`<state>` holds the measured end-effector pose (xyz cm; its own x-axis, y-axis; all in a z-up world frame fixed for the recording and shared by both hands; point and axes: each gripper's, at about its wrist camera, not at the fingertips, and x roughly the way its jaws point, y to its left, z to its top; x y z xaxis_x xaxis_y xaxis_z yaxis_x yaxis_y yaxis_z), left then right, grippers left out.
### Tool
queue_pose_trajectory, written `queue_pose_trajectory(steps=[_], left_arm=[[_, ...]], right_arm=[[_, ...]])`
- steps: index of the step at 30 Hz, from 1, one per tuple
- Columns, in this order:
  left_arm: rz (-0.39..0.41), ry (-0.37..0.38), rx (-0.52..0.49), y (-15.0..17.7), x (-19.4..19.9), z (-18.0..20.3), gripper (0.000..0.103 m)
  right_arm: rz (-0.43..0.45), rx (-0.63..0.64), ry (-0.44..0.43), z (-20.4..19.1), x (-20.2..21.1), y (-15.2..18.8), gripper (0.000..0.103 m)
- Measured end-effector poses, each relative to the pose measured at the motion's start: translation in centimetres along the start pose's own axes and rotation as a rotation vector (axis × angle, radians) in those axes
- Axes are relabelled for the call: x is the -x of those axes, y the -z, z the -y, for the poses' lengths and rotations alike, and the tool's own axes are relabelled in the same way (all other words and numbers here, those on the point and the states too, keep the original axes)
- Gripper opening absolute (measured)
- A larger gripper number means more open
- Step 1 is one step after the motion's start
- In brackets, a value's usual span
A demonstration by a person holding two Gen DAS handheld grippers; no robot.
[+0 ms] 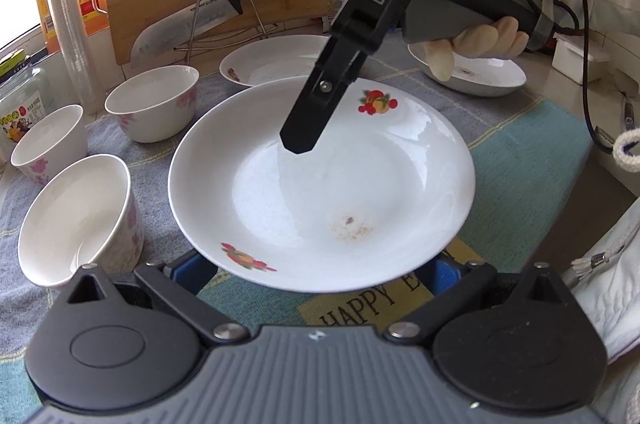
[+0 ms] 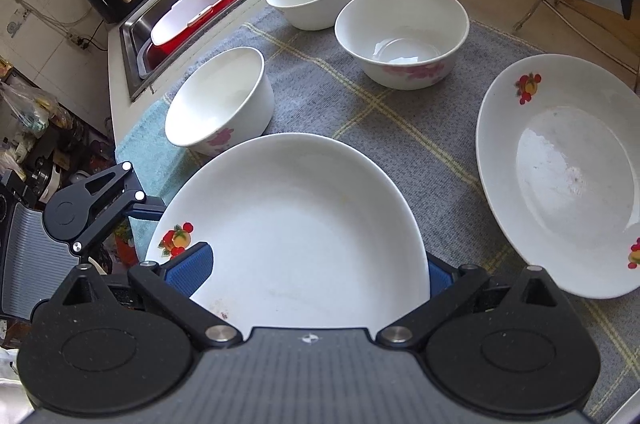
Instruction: Organize plates and bowls
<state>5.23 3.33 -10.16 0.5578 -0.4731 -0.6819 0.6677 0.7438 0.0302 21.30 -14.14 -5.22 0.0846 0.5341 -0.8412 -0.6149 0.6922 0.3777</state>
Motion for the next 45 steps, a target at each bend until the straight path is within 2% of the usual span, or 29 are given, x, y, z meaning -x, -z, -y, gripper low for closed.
queue_pose_trajectory(steps=[15, 45], left_arm=[[0.008, 0.015, -0.035, -2.3, -0.8, 2.6, 0.102], [0.021, 0.097, -0.147, -8.4, -4.7, 7.4, 0.102]], right_arm=[[0.044, -0.025, 0.014, 2.1, 3.0, 2.1, 0.103], [0.137, -0.128, 0.078, 8.5, 9.9, 7.3, 0.103]])
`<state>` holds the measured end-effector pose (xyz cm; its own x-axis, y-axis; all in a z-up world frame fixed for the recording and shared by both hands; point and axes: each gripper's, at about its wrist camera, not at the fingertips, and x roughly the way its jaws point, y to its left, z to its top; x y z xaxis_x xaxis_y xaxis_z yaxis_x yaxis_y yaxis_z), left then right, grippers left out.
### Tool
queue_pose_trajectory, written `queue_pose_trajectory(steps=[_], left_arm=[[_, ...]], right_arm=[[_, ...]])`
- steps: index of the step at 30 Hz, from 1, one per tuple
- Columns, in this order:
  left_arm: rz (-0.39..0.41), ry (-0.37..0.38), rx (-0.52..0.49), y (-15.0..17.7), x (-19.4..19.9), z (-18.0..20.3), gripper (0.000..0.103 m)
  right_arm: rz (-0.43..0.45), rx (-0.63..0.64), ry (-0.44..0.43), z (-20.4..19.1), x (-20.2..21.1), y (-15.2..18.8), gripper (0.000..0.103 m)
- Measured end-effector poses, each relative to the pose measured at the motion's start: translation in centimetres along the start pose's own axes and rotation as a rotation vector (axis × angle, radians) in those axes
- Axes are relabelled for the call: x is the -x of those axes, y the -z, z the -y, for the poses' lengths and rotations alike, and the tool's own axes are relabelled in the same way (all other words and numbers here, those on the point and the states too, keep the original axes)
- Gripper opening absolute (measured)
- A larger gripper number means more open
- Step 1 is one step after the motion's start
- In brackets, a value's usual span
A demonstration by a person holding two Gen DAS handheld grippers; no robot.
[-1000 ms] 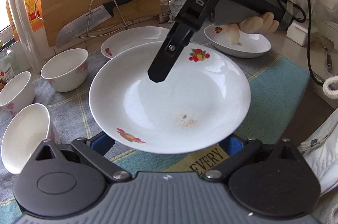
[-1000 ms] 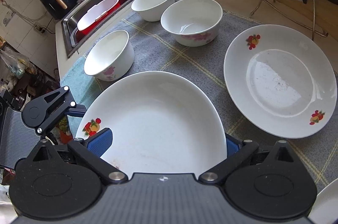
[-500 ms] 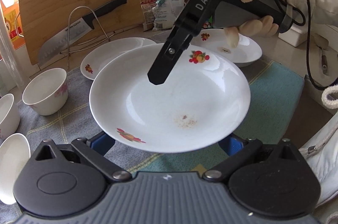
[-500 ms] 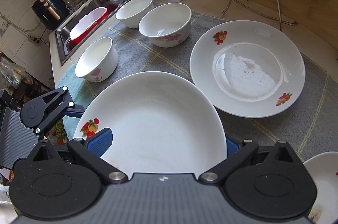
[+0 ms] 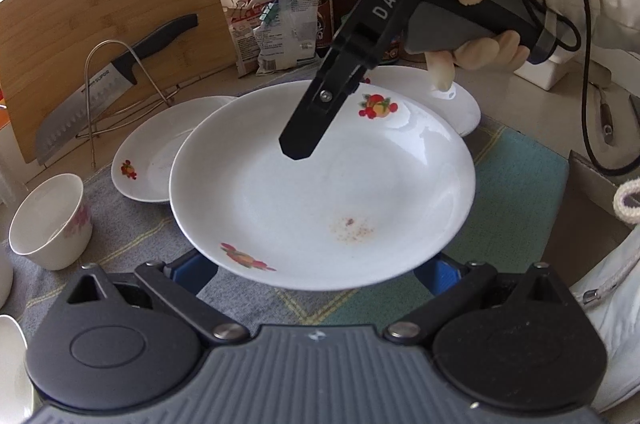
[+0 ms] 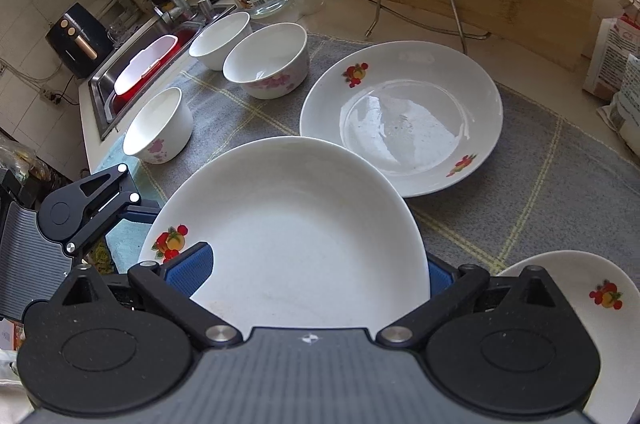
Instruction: Organize plates and bowls
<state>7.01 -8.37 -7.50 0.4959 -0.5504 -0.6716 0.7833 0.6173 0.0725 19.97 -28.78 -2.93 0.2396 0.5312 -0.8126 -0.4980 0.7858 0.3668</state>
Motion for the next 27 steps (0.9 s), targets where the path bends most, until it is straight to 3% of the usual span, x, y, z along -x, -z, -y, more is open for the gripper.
queue_pose_trajectory(steps=[27], left_arm=[[0.003, 0.127, -0.093, -6.5, -7.3, 4.9, 0.102]], right_arm=[[0.054, -0.141, 0.094, 8.9, 6.1, 5.3, 0.103]])
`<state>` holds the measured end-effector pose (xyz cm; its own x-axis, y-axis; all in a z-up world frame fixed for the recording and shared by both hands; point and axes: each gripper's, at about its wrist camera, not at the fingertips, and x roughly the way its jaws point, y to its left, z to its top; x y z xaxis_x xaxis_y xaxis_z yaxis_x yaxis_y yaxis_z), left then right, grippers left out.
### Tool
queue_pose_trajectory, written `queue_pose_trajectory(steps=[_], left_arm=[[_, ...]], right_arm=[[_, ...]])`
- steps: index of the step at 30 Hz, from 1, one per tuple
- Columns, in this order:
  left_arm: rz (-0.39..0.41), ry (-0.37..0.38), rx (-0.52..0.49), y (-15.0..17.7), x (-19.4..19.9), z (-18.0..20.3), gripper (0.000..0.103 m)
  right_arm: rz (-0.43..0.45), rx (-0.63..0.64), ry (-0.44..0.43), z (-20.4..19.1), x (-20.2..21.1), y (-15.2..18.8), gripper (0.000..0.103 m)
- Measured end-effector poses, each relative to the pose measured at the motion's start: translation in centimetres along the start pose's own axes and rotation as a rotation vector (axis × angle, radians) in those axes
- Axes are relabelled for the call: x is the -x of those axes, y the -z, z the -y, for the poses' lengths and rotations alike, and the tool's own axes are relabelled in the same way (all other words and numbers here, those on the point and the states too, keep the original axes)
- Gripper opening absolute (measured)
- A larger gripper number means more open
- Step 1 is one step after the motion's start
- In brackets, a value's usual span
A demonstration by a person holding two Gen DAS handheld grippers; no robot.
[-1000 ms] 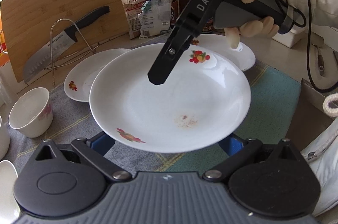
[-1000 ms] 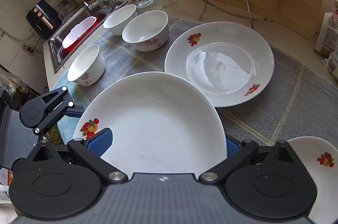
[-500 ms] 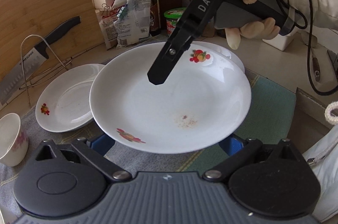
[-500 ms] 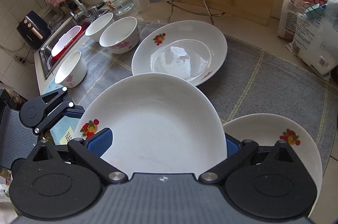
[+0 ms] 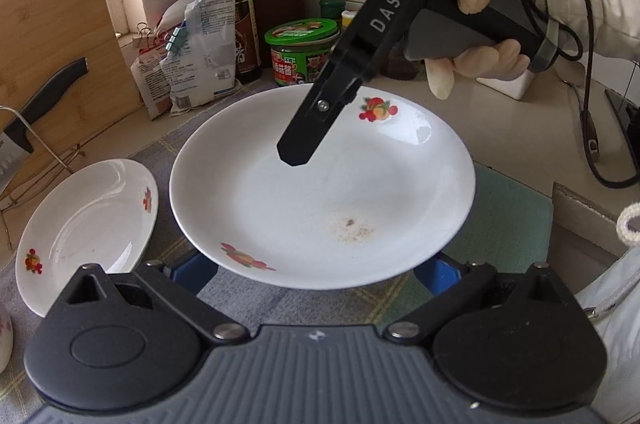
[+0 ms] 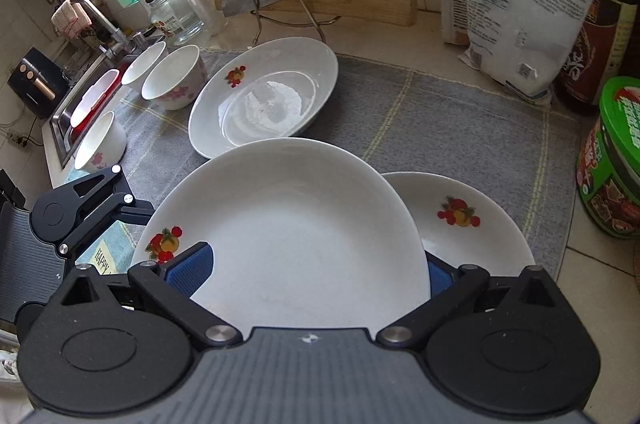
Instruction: Organize plates and bowls
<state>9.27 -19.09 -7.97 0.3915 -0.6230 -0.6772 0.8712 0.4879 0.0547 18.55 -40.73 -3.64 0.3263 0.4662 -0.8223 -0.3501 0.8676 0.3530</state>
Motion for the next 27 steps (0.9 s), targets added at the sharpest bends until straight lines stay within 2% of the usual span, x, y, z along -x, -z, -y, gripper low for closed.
queue_pose_trajectory(steps=[14, 27], left_arm=[[-0.031, 0.038, -0.011, -1.5, -2.2, -0.4, 0.102], [-0.053, 0.049, -0.011, -2.0, -3.0, -0.7, 0.102]], right_arm=[[0.007, -0.058, 0.008, 3.2, 0.0, 1.1, 0.103], [0.002, -0.067, 0.025, 4.0, -0.8, 1.3, 0.103]])
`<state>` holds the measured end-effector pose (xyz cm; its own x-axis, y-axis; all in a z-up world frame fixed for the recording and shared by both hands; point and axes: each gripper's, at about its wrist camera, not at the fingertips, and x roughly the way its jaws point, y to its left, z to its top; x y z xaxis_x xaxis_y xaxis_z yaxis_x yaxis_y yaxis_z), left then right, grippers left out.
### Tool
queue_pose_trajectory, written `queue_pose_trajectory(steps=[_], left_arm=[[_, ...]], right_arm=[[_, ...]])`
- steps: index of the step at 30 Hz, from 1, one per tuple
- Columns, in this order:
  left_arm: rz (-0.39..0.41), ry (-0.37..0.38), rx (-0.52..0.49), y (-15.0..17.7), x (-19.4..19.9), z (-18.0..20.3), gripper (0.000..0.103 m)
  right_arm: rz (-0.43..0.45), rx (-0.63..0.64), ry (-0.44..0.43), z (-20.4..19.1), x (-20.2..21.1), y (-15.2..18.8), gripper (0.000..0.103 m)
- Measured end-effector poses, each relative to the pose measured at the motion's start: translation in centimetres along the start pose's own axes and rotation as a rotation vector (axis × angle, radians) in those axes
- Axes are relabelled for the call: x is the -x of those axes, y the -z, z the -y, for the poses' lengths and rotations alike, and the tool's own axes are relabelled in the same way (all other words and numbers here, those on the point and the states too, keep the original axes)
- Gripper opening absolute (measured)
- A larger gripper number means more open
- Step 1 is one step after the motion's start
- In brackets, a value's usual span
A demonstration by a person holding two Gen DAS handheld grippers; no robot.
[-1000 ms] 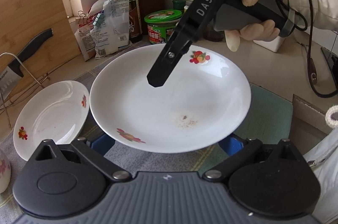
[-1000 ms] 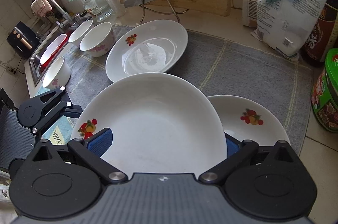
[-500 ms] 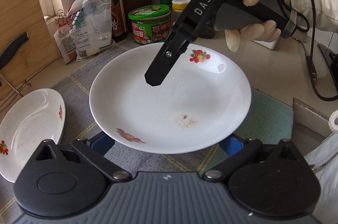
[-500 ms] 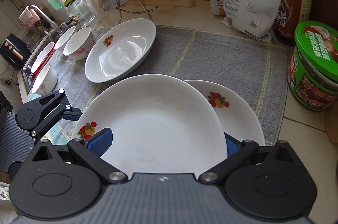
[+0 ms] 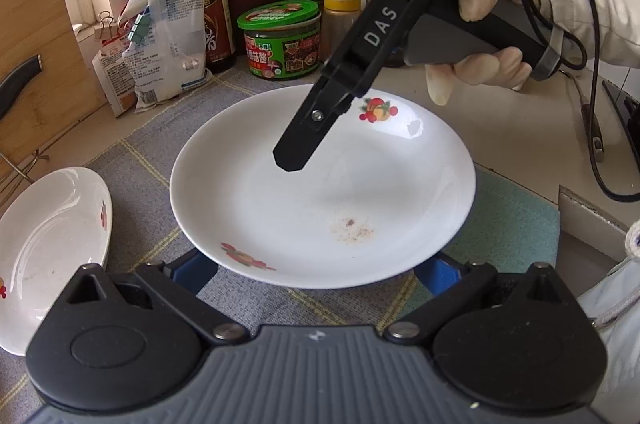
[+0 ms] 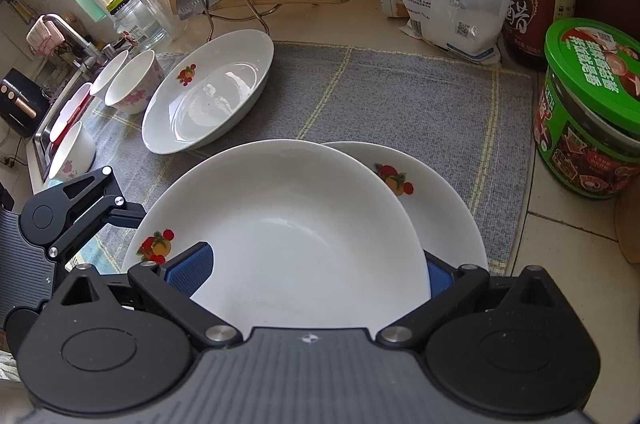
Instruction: Organize plates and bowls
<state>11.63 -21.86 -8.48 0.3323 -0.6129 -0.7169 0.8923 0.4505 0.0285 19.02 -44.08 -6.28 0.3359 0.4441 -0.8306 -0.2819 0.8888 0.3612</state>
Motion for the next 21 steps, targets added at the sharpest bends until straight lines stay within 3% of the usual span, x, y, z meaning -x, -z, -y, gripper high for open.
queue_pose_trajectory(steps=[21], left_arm=[[-0.015, 0.031, -0.006, -0.46, -0.82, -0.86, 0.102]], right_arm=[[-0.013, -0.027, 0.061, 0.52, -0.39, 0.73, 0.103]])
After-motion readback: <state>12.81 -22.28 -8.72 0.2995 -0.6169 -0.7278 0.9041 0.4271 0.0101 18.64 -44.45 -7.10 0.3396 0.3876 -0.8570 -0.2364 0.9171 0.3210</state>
